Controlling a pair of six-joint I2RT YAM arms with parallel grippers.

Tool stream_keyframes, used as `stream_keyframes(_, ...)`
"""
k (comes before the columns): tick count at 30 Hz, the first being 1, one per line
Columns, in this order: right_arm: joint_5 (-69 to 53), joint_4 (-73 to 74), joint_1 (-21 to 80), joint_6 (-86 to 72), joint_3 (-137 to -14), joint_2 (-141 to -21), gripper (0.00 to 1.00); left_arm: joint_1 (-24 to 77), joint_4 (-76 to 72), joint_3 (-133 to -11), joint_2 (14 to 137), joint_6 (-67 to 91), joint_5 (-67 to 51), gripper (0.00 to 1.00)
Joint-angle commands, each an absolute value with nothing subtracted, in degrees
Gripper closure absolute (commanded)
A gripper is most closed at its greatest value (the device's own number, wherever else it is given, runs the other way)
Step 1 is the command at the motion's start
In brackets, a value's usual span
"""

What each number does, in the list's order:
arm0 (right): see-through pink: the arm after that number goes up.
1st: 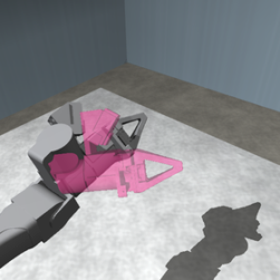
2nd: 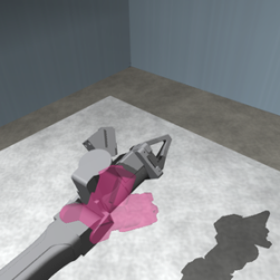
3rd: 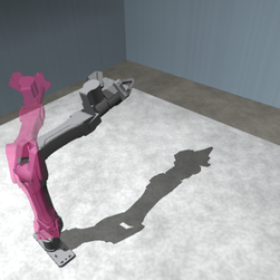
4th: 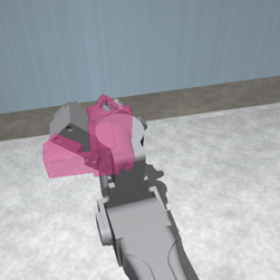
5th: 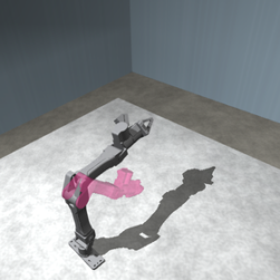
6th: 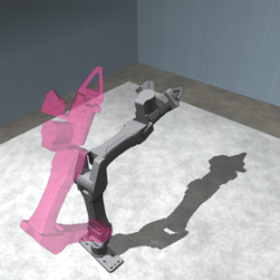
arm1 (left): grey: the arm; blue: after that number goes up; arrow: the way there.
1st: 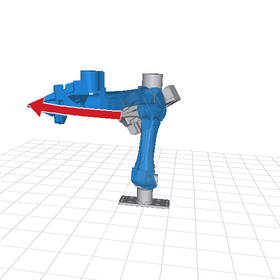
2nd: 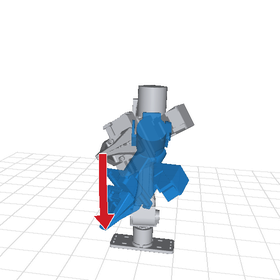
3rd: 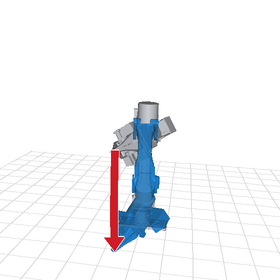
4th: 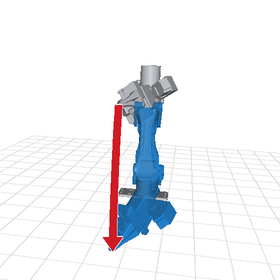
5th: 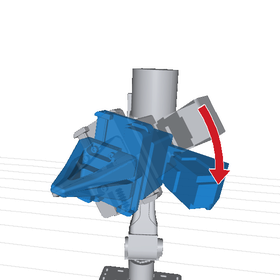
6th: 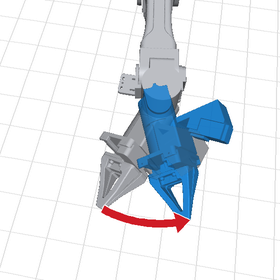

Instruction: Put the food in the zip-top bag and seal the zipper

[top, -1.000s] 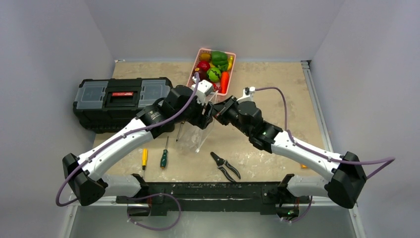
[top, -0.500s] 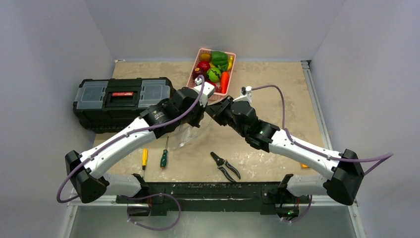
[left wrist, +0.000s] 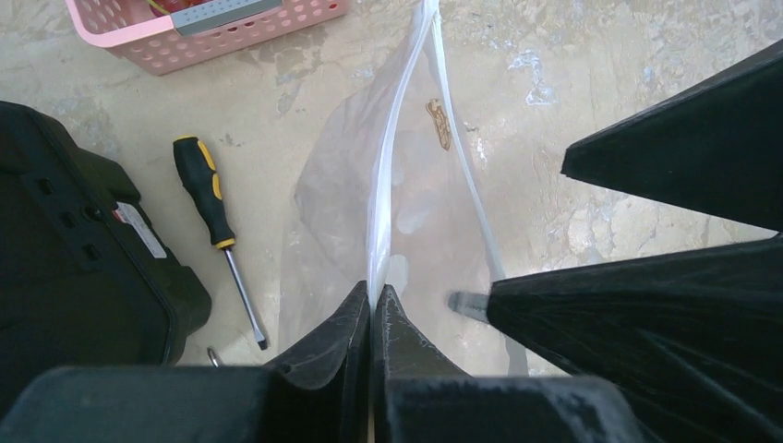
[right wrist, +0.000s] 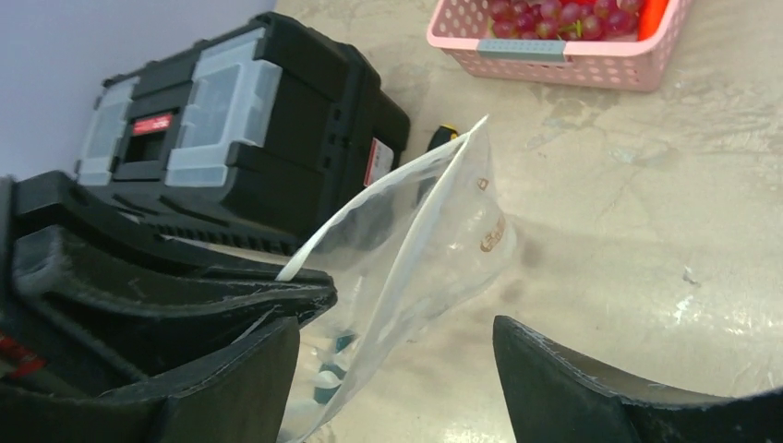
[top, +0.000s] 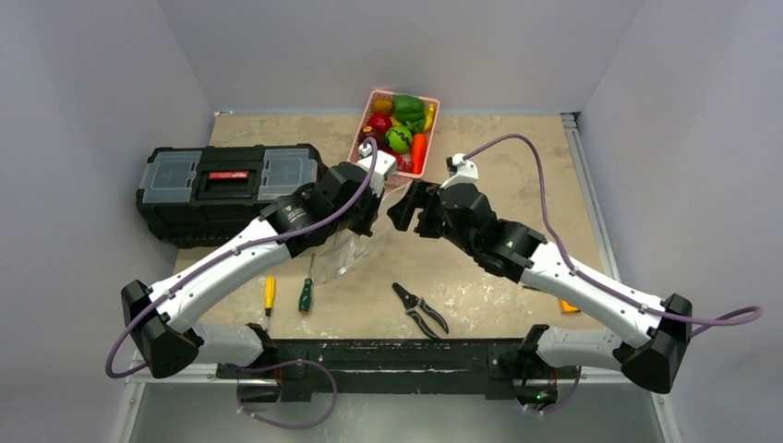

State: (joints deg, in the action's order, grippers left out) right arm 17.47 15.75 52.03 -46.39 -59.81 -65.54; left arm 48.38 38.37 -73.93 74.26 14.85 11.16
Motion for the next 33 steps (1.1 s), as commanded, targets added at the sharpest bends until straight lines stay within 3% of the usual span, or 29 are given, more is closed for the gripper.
stream_keyframes(1, 17.3, 25.2, 52.6, -50.3, -65.9, -70.6, 0.23, 48.3, 36.7, -75.9, 73.3, 17.8, 11.8, 1.0)
stream_keyframes(5, 21.4, 27.4, 56.2, -56.8, -68.9, -75.4, 0.23, 48.4, 37.3, -76.5, 74.4, 18.7, 12.3, 1.0)
stream_keyframes(13, 30.7, 39.0, 59.6, -67.4, -71.7, -79.1, 0.35, 48.4, 40.1, -78.0, 76.0, 19.9, 19.4, 1.0)
stream_keyframes(18, 33.4, 42.1, 61.6, -69.4, -73.9, -80.6, 0.57, 48.3, 40.2, -78.2, 76.0, 20.3, 19.0, 1.0)
stream_keyframes(24, 36.9, 42.9, 62.2, -69.5, -73.5, -80.4, 0.96, 48.3, 39.9, -77.7, 75.1, 20.9, 18.7, 1.0)
stream_keyframes(26, 39.0, 42.8, 62.2, -66.9, -73.4, -80.0, 1.0, 48.4, 39.3, -77.4, 74.2, 20.8, 17.4, 1.0)
stream_keyframes(27, 40.1, 42.3, 62.3, -64.4, -73.4, -79.6, 1.0, 48.3, 38.7, -77.0, 73.7, 20.5, 16.1, 0.96)
stream_keyframes(30, 45.0, 40.4, 62.2, -55.0, -73.6, -77.2, 1.0, 48.3, 36.3, -75.5, 71.0, 19.6, 10.7, 0.55)
stream_keyframes(33, 54.7, 39.3, 61.9, -46.0, -72.9, -73.5, 1.0, 48.3, 33.1, -73.1, 66.5, 19.5, 8.5, 0.31)
